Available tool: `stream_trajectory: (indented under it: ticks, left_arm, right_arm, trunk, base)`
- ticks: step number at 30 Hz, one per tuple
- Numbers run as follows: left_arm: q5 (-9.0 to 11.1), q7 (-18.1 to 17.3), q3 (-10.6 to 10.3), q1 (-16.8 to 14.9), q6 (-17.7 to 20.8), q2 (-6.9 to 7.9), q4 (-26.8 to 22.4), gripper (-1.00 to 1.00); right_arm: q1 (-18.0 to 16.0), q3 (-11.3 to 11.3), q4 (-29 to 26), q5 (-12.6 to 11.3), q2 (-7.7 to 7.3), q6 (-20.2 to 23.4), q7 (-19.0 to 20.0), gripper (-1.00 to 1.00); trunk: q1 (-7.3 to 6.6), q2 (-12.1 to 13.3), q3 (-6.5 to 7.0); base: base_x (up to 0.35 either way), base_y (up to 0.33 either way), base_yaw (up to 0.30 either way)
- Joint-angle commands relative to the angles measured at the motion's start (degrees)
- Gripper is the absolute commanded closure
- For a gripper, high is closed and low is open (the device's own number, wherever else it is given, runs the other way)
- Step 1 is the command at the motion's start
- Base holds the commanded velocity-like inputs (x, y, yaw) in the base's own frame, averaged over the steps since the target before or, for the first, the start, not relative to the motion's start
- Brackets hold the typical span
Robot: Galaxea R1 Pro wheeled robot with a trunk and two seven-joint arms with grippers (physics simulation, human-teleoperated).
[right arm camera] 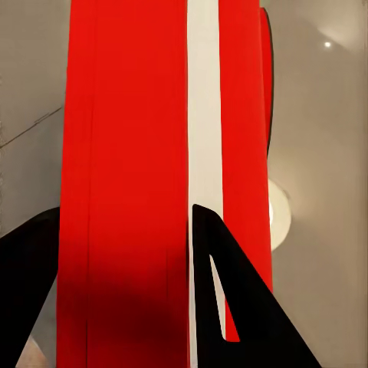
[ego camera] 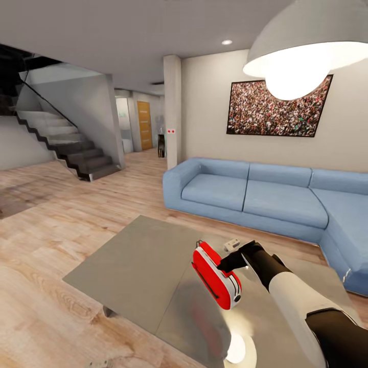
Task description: Turn on the radio receiver that's on the table in the living room.
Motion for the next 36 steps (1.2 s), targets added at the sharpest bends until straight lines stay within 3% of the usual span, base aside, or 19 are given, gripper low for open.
stream_trajectory:
  ticks: [1, 36]
  left_arm:
    - [0.0, 0.0, 0.0, 0.0, 0.0, 0.00, 0.0, -1.00]
    - [0.0, 0.0, 0.1, 0.0, -0.3, 0.17, 0.0, -1.00]
  right_arm:
    - [0.0, 0.0, 0.0, -0.2, 0.01, 0.0, 0.0, 1.00]
    - [0.0, 0.0, 0.0, -0.2, 0.01, 0.0, -0.1, 1.00]
  trunk:
    - [-0.23, 0.4, 0.19]
    - [-7.91, 14.5, 6.47]
  base:
    - [0.000, 0.000, 0.000]
    - [0.000, 0.000, 0.000]
